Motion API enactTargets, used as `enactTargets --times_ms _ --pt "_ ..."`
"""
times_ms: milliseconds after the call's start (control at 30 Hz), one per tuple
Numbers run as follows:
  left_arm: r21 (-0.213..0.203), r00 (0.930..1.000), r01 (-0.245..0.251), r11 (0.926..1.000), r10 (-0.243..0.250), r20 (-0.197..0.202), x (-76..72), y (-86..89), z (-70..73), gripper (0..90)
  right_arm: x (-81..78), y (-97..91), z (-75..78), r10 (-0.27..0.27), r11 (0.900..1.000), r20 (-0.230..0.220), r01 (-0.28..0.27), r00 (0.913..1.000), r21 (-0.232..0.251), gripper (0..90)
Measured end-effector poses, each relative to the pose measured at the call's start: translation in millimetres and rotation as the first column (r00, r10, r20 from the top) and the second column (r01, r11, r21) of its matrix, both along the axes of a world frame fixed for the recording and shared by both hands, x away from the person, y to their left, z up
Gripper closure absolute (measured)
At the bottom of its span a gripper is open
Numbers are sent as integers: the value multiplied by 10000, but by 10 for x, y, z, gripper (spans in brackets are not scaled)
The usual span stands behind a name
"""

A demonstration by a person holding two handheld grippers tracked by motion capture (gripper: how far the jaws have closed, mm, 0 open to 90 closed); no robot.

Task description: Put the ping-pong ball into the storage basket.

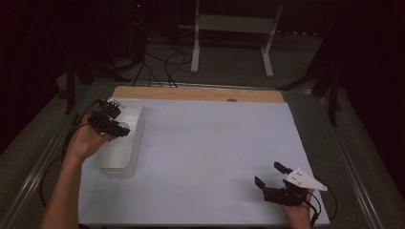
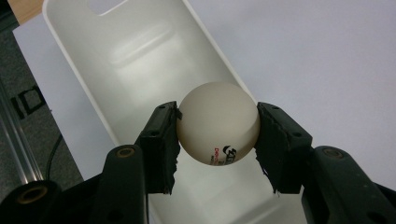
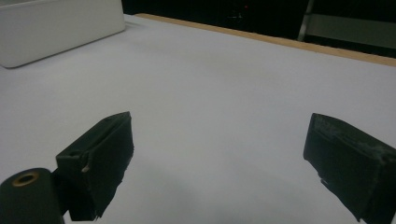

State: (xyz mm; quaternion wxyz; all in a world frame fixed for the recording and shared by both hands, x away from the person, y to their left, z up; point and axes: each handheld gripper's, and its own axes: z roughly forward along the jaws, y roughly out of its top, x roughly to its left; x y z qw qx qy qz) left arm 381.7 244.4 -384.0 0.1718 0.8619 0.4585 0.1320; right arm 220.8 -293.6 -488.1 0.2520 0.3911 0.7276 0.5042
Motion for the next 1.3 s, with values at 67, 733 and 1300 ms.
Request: enactTargets --times_ms 67,733,1300 --pt "-3 10000 -4 10000 4 -11 0 -1 -3 513 0 0 0 2 10000 1 -2 10000 -1 80" --pt "61 9985 -460 9989 458 306 -17 34 -52 312 2 5 -2 18 10000 -14 -18 10000 -35 80" --pt "378 9968 -713 9967 698 392 -1 36 -70 9 6 11 -5 0 10000 -43 0 10000 -14 80"
